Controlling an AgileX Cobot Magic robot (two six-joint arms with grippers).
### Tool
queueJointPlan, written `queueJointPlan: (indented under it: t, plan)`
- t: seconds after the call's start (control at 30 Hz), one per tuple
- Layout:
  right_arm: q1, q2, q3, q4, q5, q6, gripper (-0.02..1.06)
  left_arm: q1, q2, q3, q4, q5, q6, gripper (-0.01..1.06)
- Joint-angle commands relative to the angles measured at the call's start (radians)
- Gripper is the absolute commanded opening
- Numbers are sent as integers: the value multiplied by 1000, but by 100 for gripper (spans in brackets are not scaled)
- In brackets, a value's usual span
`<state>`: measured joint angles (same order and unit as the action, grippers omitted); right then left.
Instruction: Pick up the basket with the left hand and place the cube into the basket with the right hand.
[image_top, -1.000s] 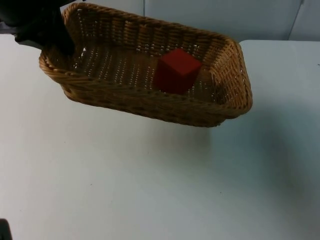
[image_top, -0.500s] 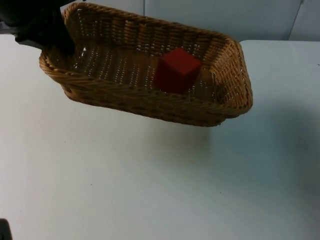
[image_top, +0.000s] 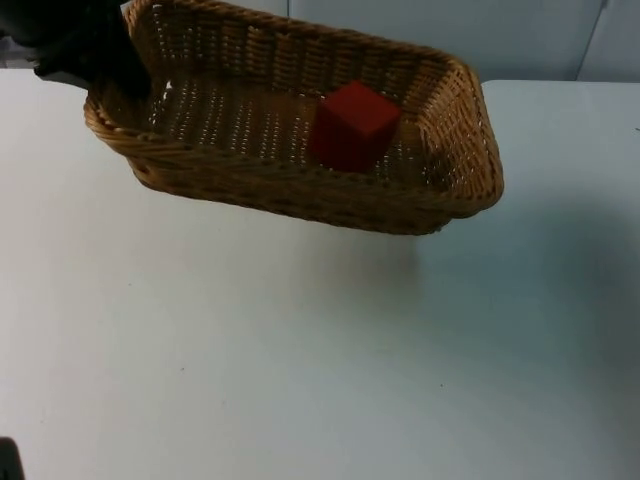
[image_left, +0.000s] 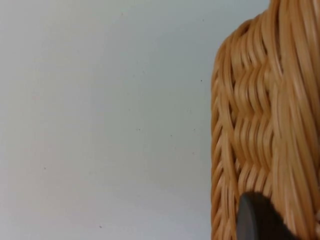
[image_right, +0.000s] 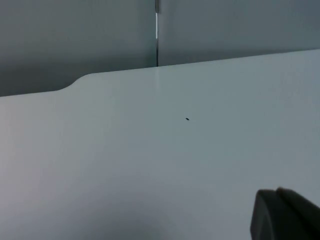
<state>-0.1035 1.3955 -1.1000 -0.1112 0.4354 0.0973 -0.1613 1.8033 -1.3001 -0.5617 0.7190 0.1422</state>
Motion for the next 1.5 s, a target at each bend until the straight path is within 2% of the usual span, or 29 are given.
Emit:
queueJointPlan:
  t: [0.0,0.13,0.4,0.5,0.67,0.77,0.9,0.93,0.97,1.03,1.07,1.1,1.13,1.17,1.23,1.27,1.3,1.4,1.43,1.47]
  plan:
    - [-7,-9,7,-10,-15,8,0,2,-4,0,-83,10,6,0]
    - [-7,-9,7,-10,-15,8,0,-21,42,0,-97,38,92,0]
    - [-7,-9,7,-10,-17,8,0,-42,129,0,-125,-20,116,0]
    - [-7,-9,7,-13,-17,8,0,-42,161,0,-207,-64,188,0]
    - [-7,-9,7,-12,-19,8,0,-42,223,0,-324,-82,271,0]
    - [-7,-9,7,-12,-19,8,0,-42,254,0,-330,-82,278,1]
    - [-7,-9,7,-12,-19,8,0,-42,297,0,-320,-62,307,9]
    - [-7,-9,7,-12,-19,8,0,-42,314,0,-311,-58,313,18]
    - [-7,-9,7,-12,-19,8,0,-42,318,0,-311,-53,320,20]
    - [-7,-9,7,-12,-19,8,0,-42,333,0,-301,-51,330,41]
    - [-7,-9,7,-12,-19,8,0,-42,333,-2,-263,-61,330,57]
    - [-7,-9,7,-12,-19,8,0,-42,333,-2,-263,-61,330,57]
    - [-7,-9,7,-12,-19,8,0,-42,333,-4,-221,-75,326,68]
    - [-7,-9,7,-12,-19,8,0,-41,331,-7,-175,-82,313,74]
    - [-7,-9,7,-12,-19,8,0,-41,331,-29,-17,-75,234,75]
    - [-7,-9,7,-12,-19,8,0,-41,331,-29,-17,-75,234,75]
    - [-7,-9,7,-12,-19,8,0,-41,331,-42,85,-59,177,75]
    - [-7,-9,7,-14,-19,8,0,-41,329,-129,340,49,9,75]
    - [-7,-9,7,-14,-19,8,0,-41,321,-161,401,98,-27,74]
    - [-7,-9,7,-14,-19,8,0,-41,321,-161,401,98,-27,74]
